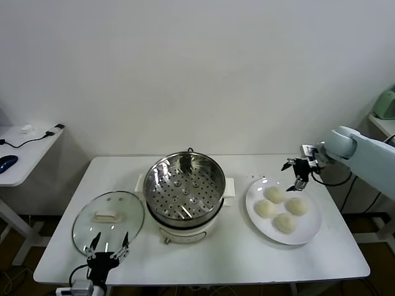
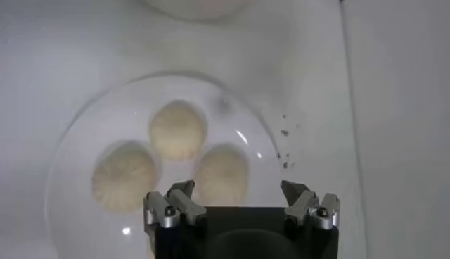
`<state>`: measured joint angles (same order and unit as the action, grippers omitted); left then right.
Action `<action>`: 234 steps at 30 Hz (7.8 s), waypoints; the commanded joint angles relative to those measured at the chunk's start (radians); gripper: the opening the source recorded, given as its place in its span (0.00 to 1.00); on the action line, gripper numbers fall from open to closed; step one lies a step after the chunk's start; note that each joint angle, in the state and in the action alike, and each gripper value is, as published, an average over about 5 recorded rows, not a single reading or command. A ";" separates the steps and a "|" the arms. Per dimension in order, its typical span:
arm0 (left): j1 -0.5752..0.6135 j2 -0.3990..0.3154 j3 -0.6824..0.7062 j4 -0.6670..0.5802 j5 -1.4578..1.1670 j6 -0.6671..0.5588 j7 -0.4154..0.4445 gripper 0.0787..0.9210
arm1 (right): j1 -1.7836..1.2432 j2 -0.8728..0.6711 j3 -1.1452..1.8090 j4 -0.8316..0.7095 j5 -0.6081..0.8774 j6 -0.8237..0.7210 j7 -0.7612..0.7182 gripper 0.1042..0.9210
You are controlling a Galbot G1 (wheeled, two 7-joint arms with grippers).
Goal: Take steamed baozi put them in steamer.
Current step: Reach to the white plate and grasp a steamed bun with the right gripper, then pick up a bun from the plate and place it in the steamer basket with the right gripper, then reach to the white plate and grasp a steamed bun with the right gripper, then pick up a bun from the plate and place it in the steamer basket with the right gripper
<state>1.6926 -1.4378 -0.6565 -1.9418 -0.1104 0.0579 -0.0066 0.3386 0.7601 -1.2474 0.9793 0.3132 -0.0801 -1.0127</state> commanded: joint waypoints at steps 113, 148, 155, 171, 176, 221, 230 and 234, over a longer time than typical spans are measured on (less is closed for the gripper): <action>0.058 -0.022 0.050 -0.070 0.032 -0.010 -0.036 0.88 | 0.605 0.483 -0.491 0.051 0.369 0.619 -0.168 0.88; 0.066 -0.045 0.068 -0.054 0.054 -0.014 -0.043 0.88 | 0.089 0.075 -0.431 0.199 0.312 -0.203 0.266 0.88; 0.066 -0.043 0.065 -0.044 0.052 -0.020 -0.043 0.88 | 0.009 0.139 -0.345 0.106 0.295 -0.197 0.267 0.88; 0.067 -0.042 0.065 -0.055 0.049 -0.014 -0.043 0.88 | 0.079 0.150 -0.395 0.136 0.285 -0.185 0.207 0.64; 0.070 -0.043 0.071 -0.064 0.049 -0.010 -0.043 0.88 | 0.188 0.137 -0.437 0.158 0.278 -0.169 0.177 0.59; 0.088 -0.022 0.108 -0.109 0.056 -0.024 -0.048 0.88 | 0.316 0.828 -0.458 0.109 0.782 -0.327 0.383 0.60; 0.088 -0.021 0.108 -0.107 0.056 -0.024 -0.049 0.88 | 0.276 0.830 -0.445 0.076 0.762 -0.311 0.395 0.69; 0.089 -0.022 0.106 -0.107 0.056 -0.023 -0.050 0.88 | 0.303 0.798 -0.422 0.105 0.774 -0.278 0.360 0.82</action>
<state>1.7813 -1.4595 -0.5496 -2.0492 -0.0552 0.0344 -0.0564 0.6757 1.5448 -1.6882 1.1157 1.0928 -0.3754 -0.6443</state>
